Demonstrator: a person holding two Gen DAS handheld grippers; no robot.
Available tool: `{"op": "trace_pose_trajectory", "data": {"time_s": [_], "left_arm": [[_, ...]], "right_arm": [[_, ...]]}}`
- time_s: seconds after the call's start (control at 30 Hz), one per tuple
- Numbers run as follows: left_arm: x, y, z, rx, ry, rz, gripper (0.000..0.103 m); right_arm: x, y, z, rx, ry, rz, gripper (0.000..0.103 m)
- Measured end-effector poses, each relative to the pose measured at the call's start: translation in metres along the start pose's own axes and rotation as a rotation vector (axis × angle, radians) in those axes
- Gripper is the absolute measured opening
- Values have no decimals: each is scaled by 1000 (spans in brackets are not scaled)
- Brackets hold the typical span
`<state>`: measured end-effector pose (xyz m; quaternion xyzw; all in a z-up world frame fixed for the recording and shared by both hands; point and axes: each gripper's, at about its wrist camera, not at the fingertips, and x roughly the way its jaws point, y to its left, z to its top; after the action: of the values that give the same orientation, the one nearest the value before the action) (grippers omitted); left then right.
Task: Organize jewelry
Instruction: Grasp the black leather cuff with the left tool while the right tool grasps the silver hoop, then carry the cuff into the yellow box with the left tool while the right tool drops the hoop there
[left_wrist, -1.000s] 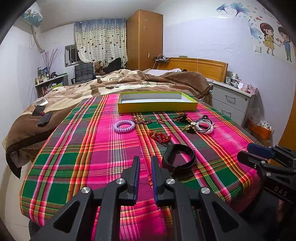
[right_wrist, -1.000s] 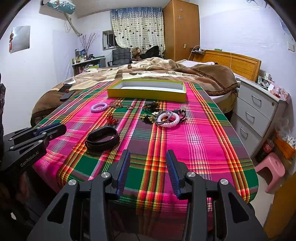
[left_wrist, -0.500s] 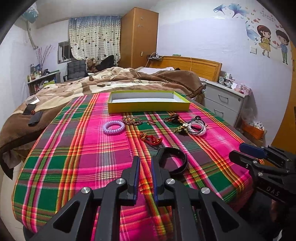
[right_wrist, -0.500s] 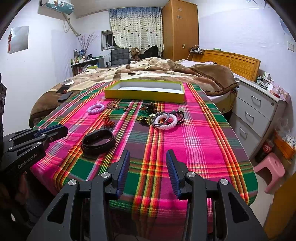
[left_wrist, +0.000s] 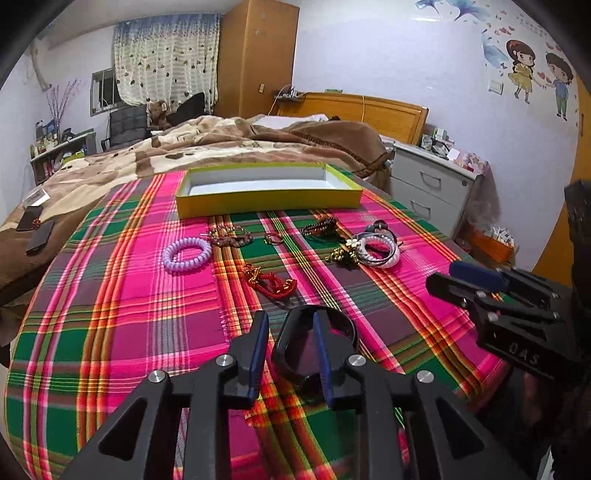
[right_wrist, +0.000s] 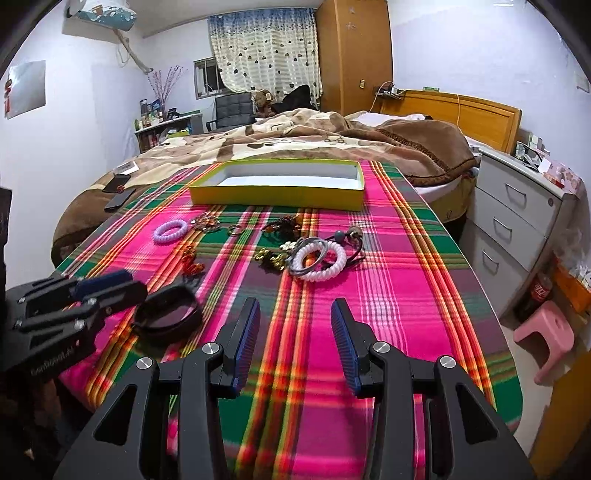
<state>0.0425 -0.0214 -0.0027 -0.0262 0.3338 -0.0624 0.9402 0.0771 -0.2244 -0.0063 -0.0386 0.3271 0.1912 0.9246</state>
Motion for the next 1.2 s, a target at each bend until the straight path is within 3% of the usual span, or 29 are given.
{"op": "trace_pose_trajectory", "data": {"time_s": [0.33,0.57,0.63,0.9,1.2], "left_arm": [[21,2,-3,2,66,-4,24],[28,5,-4,0,81,2,18],[30,5,-3,3,80,2,16],[32,6,0,2,77,1,12],[20,7,4,-18,53,-3,12]], "right_arm": [[36,-17,26,51,49,25,41],[62,-22,40,87,90,57,41],[69,-23,42,91,109,61,30],[79,-22,43,98,145,68,5],[62,-22,51,92,103,82,3]]}}
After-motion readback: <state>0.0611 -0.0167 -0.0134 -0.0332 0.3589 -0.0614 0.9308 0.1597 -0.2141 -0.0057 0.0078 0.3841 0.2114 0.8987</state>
